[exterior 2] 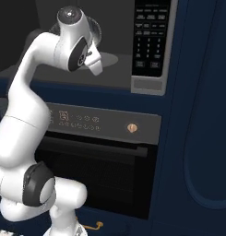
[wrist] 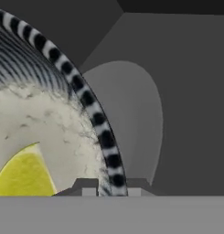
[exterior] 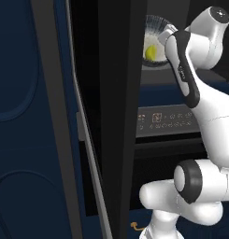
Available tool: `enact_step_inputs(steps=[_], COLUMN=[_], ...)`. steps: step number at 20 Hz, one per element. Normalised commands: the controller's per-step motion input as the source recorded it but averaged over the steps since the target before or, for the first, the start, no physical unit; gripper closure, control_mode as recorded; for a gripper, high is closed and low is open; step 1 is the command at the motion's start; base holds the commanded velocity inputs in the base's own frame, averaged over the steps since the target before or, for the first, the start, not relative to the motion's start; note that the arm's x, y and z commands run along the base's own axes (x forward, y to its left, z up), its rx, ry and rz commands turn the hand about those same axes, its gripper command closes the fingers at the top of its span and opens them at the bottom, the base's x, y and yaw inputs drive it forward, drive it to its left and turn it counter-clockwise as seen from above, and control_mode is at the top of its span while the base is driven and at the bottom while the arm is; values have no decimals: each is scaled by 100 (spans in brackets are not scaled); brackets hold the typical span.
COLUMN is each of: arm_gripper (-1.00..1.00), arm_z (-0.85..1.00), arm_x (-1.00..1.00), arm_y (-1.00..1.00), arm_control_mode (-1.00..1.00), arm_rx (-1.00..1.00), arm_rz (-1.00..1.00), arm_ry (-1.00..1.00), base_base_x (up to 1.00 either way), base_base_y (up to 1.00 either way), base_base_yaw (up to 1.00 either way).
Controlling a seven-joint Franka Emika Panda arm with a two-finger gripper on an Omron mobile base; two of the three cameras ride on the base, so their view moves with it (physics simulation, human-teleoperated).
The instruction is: Pick the lemon wedge from the sink and place it in the bowl. Then pick the bowl and place it in the microwave. Then close the microwave door and press the start button.
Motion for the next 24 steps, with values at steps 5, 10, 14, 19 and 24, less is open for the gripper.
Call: enact_step_inputs(steps=[5,10,14,19,24], arm_gripper=[-100,-100,-100,-100,-100], arm_z=[-3,8,0,7,-5], arm_x=[-10,-54,-95,-100,-93], arm_y=[0,0,12,13,5], arm_control_mode=[-100,-100,-100,-100,-100], arm_rx=[0,0,-5,-5,-6], arm_rz=[0,0,0,0,0], arm_ry=[-6,-25,-32,-26,-6], base_base_x=[0,0,0,0,0], base_base_y=[0,0,0,0,0], base_base_yaw=[0,0,0,0,0])
